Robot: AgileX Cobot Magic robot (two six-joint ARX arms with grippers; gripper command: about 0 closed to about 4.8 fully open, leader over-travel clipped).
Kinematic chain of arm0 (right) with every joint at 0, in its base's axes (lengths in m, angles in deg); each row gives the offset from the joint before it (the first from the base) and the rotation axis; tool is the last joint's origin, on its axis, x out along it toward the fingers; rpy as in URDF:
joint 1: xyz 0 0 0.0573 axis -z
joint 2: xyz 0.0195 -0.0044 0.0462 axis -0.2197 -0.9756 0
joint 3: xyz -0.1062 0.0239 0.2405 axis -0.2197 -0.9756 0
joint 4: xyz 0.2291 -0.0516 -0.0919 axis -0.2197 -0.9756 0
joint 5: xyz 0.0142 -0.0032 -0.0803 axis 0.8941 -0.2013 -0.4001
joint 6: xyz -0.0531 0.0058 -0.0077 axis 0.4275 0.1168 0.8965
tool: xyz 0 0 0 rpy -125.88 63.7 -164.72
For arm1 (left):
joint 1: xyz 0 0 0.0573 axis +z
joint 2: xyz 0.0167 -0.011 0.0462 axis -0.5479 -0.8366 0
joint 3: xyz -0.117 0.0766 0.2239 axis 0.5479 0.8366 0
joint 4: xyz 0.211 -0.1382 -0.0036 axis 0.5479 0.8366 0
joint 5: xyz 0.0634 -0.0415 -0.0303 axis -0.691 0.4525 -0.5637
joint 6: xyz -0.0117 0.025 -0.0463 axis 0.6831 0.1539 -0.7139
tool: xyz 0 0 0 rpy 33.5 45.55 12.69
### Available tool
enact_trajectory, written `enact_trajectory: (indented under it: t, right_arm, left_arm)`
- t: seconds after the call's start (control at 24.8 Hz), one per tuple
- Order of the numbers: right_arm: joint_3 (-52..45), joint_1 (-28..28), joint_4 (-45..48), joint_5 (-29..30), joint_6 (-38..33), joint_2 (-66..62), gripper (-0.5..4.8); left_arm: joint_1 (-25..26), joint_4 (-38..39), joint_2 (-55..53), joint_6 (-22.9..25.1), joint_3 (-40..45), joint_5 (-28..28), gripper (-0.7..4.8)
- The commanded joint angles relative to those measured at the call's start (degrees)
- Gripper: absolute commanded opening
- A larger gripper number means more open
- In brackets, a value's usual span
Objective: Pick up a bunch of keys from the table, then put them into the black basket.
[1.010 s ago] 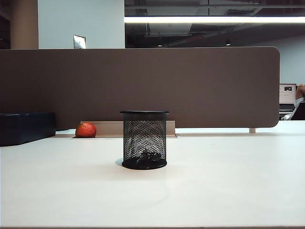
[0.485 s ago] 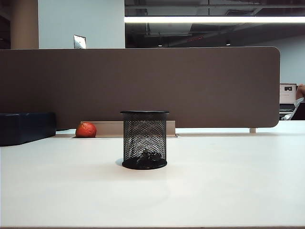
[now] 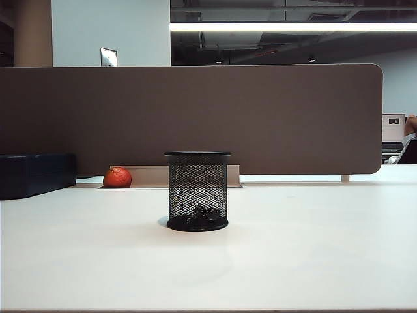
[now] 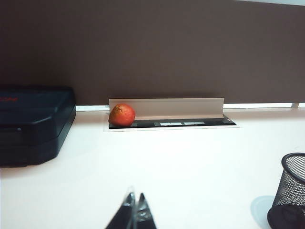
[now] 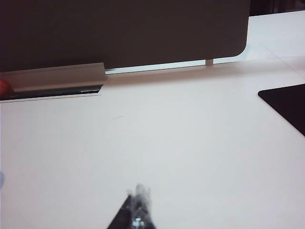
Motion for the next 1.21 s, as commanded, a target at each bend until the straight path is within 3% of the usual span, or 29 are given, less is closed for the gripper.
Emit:
enact_trajectory:
  t: [0.04, 1.21]
  right_arm:
    - [0.17, -0.07, -1.42, -0.15, -0.07, 0.15, -0.08]
    - [0.17, -0.04, -2.54, -0.13, -0.04, 0.15, -0.08]
  left_arm:
    - [-0.07, -0.68, -0.02, 0.07, -0.24, 0.2, -0.05]
    - [-0.07, -0.68, -0.02, 0.07, -0.24, 0.2, -0.05]
